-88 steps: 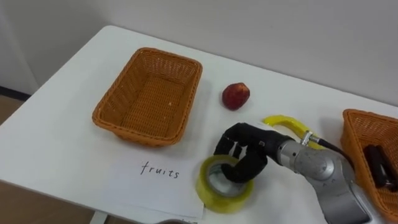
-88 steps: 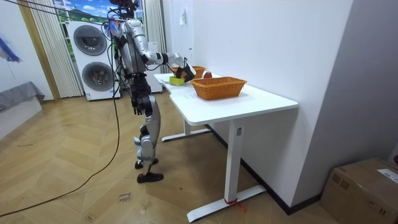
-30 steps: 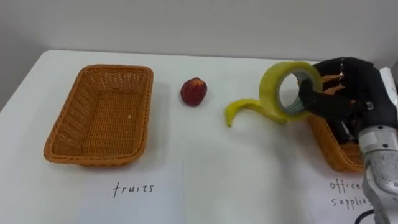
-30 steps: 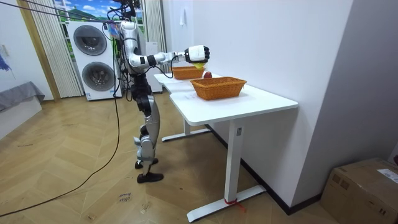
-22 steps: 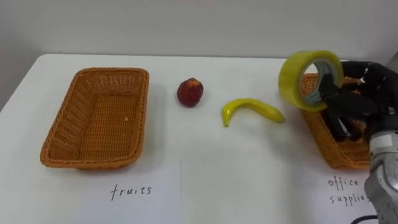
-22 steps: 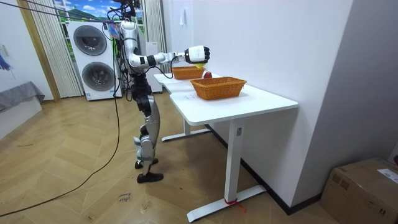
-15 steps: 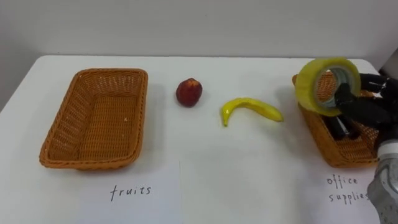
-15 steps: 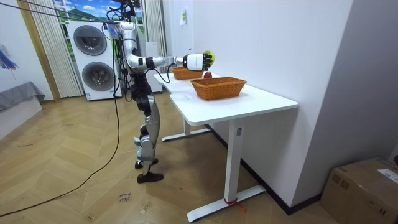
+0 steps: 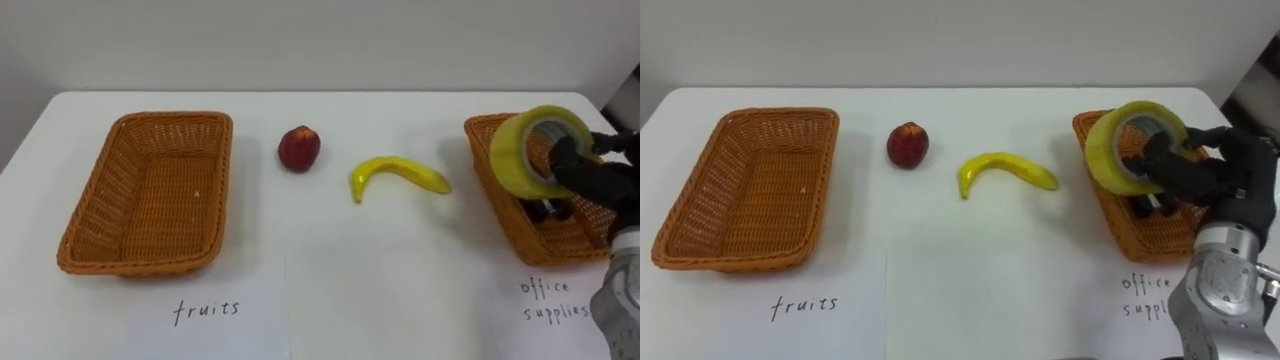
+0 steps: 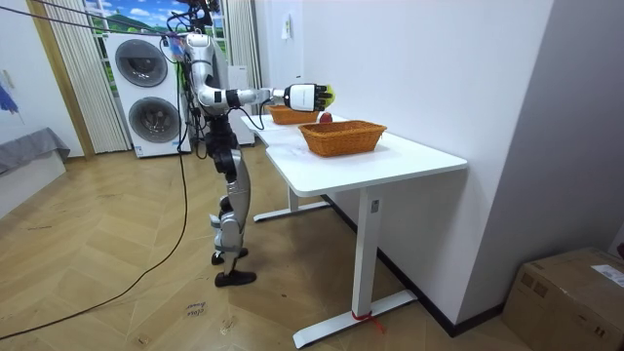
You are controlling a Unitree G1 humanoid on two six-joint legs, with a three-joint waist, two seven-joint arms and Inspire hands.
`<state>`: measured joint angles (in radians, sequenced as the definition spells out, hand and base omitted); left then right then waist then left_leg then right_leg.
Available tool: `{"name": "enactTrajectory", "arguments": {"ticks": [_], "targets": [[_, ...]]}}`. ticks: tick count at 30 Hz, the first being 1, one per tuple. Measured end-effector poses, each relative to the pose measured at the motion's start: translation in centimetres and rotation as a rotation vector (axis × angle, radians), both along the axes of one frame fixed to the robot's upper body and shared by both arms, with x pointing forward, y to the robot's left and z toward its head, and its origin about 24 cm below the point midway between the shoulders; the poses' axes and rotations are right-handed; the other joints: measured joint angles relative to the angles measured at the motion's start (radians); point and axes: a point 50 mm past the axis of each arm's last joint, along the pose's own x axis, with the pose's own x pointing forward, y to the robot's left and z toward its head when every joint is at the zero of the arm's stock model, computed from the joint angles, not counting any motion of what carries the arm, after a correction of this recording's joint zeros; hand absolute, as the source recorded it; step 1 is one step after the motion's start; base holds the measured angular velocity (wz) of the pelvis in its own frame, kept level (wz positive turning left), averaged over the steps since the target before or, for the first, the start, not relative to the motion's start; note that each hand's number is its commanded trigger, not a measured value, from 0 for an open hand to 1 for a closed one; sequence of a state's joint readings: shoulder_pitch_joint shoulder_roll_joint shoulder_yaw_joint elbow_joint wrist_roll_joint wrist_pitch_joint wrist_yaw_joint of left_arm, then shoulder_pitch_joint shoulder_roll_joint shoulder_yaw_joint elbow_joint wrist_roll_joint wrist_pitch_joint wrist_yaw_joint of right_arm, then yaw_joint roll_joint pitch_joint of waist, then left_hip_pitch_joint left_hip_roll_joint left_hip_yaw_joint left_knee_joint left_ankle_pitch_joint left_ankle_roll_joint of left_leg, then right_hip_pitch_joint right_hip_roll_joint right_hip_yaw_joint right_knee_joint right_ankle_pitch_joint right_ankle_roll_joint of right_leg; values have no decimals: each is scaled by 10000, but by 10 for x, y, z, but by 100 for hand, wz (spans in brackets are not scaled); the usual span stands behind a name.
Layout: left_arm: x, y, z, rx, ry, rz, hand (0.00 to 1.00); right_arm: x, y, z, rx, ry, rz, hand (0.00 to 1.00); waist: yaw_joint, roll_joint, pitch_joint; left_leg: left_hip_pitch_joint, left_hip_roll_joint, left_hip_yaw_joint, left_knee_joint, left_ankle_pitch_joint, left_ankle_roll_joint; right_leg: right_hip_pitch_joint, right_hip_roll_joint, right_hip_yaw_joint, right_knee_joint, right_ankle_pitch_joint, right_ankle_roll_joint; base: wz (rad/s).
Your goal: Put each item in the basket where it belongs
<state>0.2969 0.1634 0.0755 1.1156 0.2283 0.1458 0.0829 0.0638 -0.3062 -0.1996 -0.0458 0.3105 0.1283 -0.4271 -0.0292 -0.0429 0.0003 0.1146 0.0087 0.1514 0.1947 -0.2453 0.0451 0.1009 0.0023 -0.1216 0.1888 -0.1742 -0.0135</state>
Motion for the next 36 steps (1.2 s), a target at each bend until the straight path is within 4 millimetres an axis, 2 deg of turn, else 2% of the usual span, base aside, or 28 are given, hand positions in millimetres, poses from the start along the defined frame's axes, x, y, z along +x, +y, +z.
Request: {"name": "enactTrajectory", "arguments": {"ticks": [12,14,15,16,36], "targets": [[-1,0,0,-4,-29,54,0,-4,-12,5,-78,-204,-685,100,-96,6,-5,39,7,107,-78,0,0,-42,16,59,-11,1,1,-2],[-1,0,0,-31,-63,223,0,-5,-13,5,-79,-209,-699,69,-106,11,-4,39,7,107,-80,0,0,-42,16,59,-11,1,1,0],[-1,0,0,-35,-67,241,0,-5,-13,5,-79,-209,-699,38,-109,12,-4,39,7,107,-81,0,0,-42,16,59,-11,1,1,0],[-1,0,0,-43,-81,294,0,-5,-13,5,-79,-209,-698,0,-115,16,-4,39,7,107,-81,0,0,-42,16,59,-11,1,1,0],[-2,-1,0,-43,-82,389,0,-5,-14,7,-111,-314,-933,0,-140,64,-13,34,6,106,-81,0,0,-62,15,58,-3,1,1,0]]}}
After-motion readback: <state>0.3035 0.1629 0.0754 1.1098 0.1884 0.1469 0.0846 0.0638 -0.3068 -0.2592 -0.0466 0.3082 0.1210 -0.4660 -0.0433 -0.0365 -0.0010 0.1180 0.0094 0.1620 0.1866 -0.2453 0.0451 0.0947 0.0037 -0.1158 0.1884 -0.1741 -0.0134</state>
